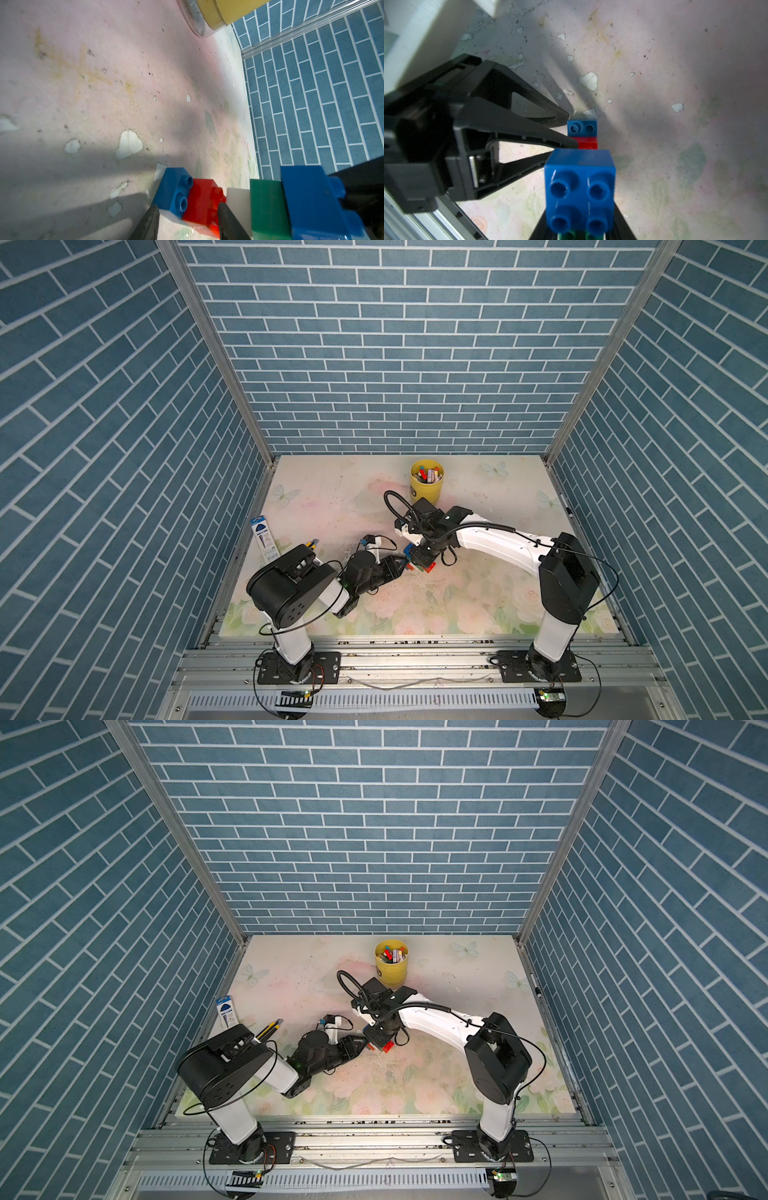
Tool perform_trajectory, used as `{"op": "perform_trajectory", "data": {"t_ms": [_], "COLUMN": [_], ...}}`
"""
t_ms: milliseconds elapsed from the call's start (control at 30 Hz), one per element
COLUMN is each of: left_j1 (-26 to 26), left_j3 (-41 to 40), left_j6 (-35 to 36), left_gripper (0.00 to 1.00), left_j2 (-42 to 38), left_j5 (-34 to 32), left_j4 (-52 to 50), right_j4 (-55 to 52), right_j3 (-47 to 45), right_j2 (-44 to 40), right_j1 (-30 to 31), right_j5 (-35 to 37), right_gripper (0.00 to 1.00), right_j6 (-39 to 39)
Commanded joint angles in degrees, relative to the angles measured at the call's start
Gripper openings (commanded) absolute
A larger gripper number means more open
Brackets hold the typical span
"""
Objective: Assemble the letter y with lego
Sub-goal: Assemble the lego brick with the lego brick.
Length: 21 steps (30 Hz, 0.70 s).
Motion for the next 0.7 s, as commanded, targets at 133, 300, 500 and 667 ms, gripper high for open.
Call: {"op": "perform_trajectory", "data": {"t_ms": [133,300,500,667], "left_j1": [0.15,0.16,0.16,0.15], "left_j3": [-2.27,-2.1,-2.09,-2.34], "left_j6": [1.51,1.44,1.42,1.42], "left_gripper": [0.47,0.47,0.47,0.47], "left_j2": [2.78,2.92,3.05,3.0], "left_j5": [-2.19,-2.09,-2.04,-2.25], "left_j4": [-14.84,-14.84,-14.69,-14.6], "right_j4": [-4.24,-1.84,-0.1,-0.47], "right_j3": [0.64,-0.12,-0.87,-1.03], "right_j2": [2.2,2.33,1.9,1.73], "right_j1": [-0.13,-0.08,-0.08,0.07], "right_j5": [3.61,0.93,-3.5,-3.12], "right_gripper": [0.21,0.21,0.21,0.21], "right_j6": [1.8,3.52,5.28,6.53]}}
